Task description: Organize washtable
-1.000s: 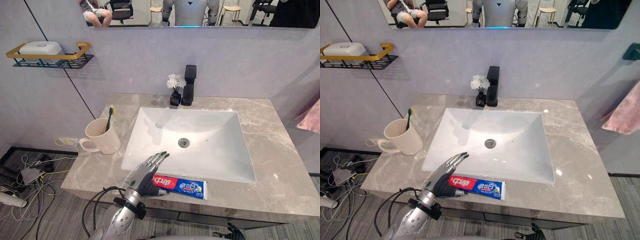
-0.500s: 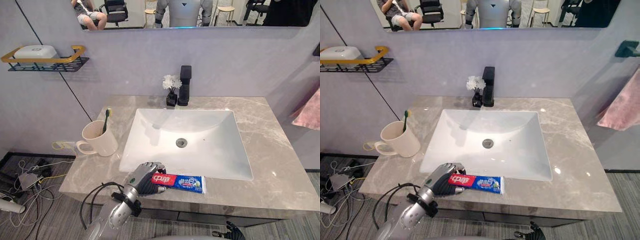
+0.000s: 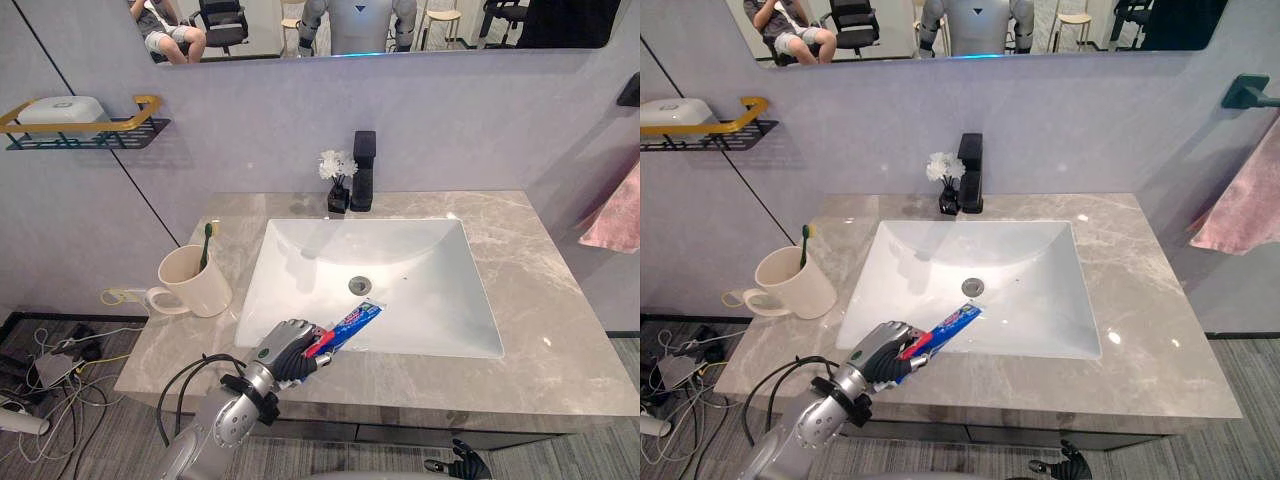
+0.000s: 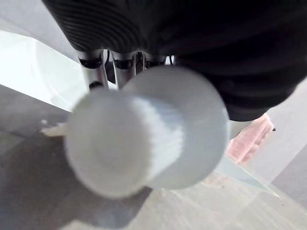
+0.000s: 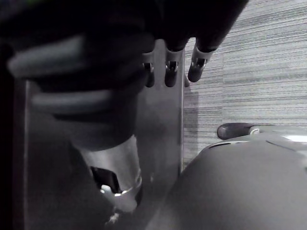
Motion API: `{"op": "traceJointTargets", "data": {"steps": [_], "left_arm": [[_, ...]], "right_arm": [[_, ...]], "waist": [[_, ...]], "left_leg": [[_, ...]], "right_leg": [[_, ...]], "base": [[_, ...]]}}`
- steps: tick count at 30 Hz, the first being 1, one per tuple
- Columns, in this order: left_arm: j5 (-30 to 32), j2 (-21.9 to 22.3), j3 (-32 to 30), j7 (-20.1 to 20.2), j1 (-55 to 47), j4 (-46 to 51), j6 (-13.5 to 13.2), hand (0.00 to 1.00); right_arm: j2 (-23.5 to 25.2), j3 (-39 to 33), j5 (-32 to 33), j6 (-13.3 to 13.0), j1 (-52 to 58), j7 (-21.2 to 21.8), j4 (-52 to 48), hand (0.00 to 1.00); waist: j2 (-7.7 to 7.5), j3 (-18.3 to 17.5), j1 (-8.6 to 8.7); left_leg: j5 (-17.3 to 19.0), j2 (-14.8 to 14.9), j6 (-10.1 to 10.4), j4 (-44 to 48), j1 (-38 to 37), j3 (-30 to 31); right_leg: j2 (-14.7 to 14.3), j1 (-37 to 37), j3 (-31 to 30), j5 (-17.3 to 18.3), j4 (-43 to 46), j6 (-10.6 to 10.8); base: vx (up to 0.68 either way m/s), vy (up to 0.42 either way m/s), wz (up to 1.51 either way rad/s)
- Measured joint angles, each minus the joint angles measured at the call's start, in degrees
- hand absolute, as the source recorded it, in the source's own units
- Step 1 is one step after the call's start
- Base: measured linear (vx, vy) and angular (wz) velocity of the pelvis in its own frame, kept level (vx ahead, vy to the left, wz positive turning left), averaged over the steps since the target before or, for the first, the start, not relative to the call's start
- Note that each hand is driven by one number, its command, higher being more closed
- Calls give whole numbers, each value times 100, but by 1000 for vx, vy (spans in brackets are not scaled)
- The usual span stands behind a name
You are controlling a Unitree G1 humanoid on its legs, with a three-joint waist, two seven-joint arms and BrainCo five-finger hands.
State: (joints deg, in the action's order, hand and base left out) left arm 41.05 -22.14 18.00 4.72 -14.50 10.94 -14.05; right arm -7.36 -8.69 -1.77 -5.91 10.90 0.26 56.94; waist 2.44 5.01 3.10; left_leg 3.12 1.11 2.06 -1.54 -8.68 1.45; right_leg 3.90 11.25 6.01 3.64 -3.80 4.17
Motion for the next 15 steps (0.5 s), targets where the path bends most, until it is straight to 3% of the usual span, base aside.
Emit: {"op": "traceJointTargets", "data": {"steps": [7,15], "left_arm": [[-83,310,-102,-177,-204,48,178,100],[-224,889,-368,-374,-298,358,387,100]], "right_arm": [[59,-391,374,17,244,-40,-351,0],[303,-1223,391,26,773,-213,-2057,0]], "waist": [[40,-28,-38],[-118,-61,-60]], "left_leg": [[1,41,1,-42,50,-176],[144,162,14,32,94,-633]], "right_leg": [[-37,-167,-177,-20,32,3],[-147,-382,-606,-61,66,-17]], "base": [[-22,-20,-12],[-12,-19,-27]]}}
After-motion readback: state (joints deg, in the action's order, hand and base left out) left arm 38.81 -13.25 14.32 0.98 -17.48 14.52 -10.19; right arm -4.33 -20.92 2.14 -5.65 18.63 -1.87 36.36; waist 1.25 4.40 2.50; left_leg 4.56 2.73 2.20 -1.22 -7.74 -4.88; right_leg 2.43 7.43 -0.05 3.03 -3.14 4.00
